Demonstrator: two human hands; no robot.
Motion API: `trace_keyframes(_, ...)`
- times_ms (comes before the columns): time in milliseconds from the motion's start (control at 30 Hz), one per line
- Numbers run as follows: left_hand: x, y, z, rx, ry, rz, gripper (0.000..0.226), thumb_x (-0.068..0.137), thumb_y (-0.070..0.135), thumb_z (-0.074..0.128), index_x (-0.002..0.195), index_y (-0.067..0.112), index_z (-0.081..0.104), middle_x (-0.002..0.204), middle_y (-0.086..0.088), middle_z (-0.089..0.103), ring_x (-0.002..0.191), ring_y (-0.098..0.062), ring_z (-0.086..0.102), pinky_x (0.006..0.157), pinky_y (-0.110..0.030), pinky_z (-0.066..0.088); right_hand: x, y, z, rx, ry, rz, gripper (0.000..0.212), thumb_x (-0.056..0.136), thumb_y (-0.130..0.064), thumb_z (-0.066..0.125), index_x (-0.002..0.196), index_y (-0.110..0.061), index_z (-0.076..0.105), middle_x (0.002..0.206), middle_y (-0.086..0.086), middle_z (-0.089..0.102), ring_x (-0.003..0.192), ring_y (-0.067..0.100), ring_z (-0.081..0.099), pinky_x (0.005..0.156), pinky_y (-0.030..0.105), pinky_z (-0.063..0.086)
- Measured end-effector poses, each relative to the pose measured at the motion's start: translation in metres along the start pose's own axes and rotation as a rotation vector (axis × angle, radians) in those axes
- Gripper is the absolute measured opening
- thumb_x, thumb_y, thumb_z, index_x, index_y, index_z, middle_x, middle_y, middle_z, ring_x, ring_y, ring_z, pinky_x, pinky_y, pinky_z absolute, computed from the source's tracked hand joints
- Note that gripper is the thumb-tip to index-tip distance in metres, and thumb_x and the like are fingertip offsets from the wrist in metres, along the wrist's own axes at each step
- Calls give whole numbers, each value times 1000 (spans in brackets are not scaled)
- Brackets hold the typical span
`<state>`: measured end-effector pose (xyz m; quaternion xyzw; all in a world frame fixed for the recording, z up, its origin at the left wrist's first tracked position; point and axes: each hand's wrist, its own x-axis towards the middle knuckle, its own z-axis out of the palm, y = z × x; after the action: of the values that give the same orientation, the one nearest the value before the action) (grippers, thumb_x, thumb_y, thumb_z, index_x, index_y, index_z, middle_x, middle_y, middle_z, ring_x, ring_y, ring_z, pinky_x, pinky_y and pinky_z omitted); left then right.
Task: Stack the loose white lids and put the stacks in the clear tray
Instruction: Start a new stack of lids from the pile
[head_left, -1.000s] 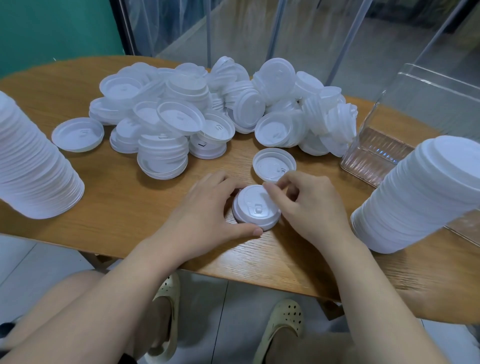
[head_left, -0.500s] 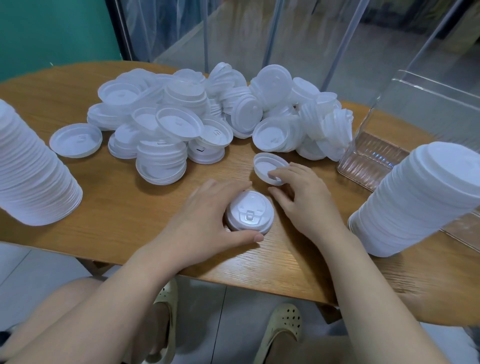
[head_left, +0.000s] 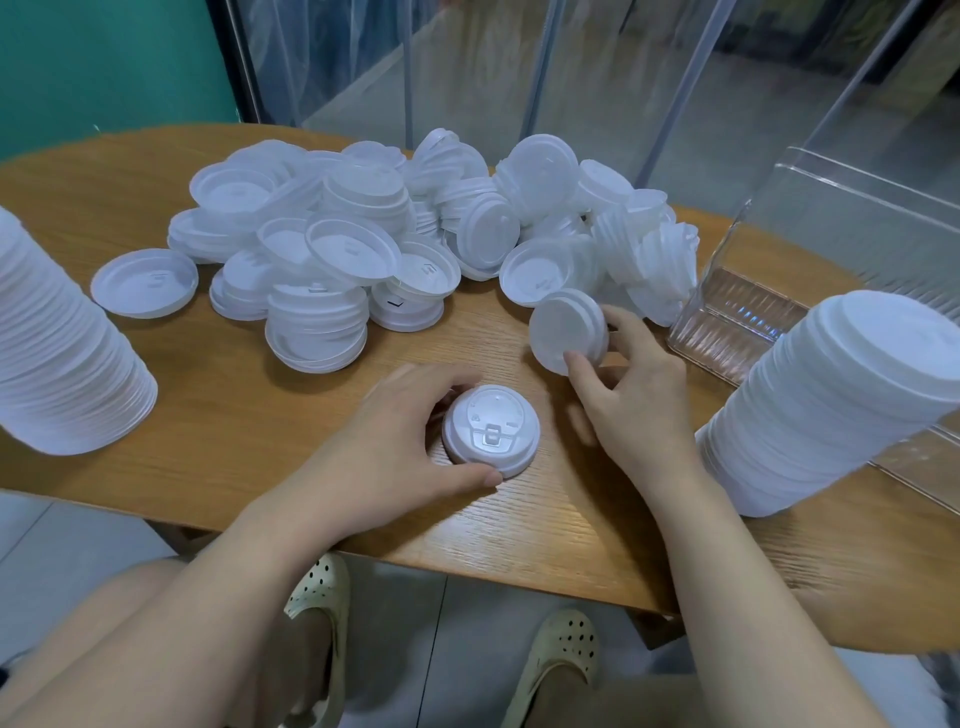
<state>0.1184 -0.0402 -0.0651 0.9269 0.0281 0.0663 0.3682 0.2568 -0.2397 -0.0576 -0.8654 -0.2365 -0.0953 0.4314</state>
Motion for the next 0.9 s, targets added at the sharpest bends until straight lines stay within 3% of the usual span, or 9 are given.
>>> trace_keyframes(67, 1, 0, 0, 5, 3, 16, 81, 62, 71, 76, 133, 40, 56, 118, 32, 55, 121, 1, 47, 104, -30, 43, 1, 3, 0, 16, 28, 25, 52, 93, -22, 74, 142, -27, 54, 105, -11, 66, 71, 1, 66, 70, 5, 45)
trace_keyframes(133, 2, 0, 1, 9, 9, 27, 79, 62, 72, 75, 132, 40, 57, 118, 33, 55, 120, 1, 46, 104, -30, 43, 3, 5, 0, 8, 25, 14, 57, 94, -21, 73, 147, -28, 52, 110, -7, 67, 80, 3, 65, 77, 2, 42)
trace_keyframes(233, 2, 0, 1, 14, 13, 32, 77, 65, 67, 80, 133, 39, 57, 119, 33, 55, 121, 1, 45, 104, -30, 42, 3, 7, 2, 1, -24, 41, 58, 95, -26, 72, 149, -30, 50, 120, 3, 69, 104, 20, 66, 95, 25, 50)
trace_keyframes(300, 2, 0, 1, 21, 18, 36, 77, 65, 67, 80, 133, 40, 57, 118, 33, 54, 120, 2, 45, 103, -29, 42, 2, 8, 3, -14, -40, 77, 63, 90, -33, 77, 148, -29, 52, 123, -1, 63, 109, 22, 64, 100, 37, 52)
trace_keyframes(433, 2, 2, 1, 33, 17, 33, 76, 67, 60, 85, 134, 37, 57, 119, 33, 54, 120, 3, 45, 104, -28, 41, 3, 10, 5, -6, -54, 134, 75, 76, -41, 89, 142, -26, 55, 121, -6, 52, 108, 21, 62, 99, 43, 53)
trace_keyframes(567, 2, 3, 0, 40, 18, 30, 77, 68, 58, 87, 135, 36, 57, 120, 33, 54, 121, 3, 44, 105, -26, 40, 3, 8, 6, -39, -40, 126, 76, 74, -42, 90, 140, -24, 56, 121, -8, 50, 110, 19, 60, 100, 44, 52)
trace_keyframes(700, 2, 5, -1, 36, 19, 31, 76, 68, 56, 88, 135, 36, 57, 119, 33, 54, 120, 1, 45, 103, -25, 40, 1, 6, 6, 21, -32, 85, 65, 74, -43, 90, 129, -32, 57, 121, -14, 49, 106, 16, 62, 94, 39, 55)
trace_keyframes(800, 2, 5, -2, 32, 17, 36, 73, 69, 54, 88, 133, 37, 58, 118, 34, 53, 119, 2, 45, 102, -24, 40, -1, 4, 3, 142, -49, 72, 58, 74, -37, 91, 120, -38, 56, 122, -15, 54, 97, 1, 63, 79, 17, 51)
trace_keyframes(900, 2, 5, -3, 19, 13, 28, 78, 66, 56, 89, 135, 41, 55, 119, 34, 52, 120, 5, 44, 101, -19, 38, -3, -1, -2, 227, -130, 77, 57, 75, -36, 91, 122, -40, 59, 125, -21, 58, 100, -5, 62, 77, 11, 49)
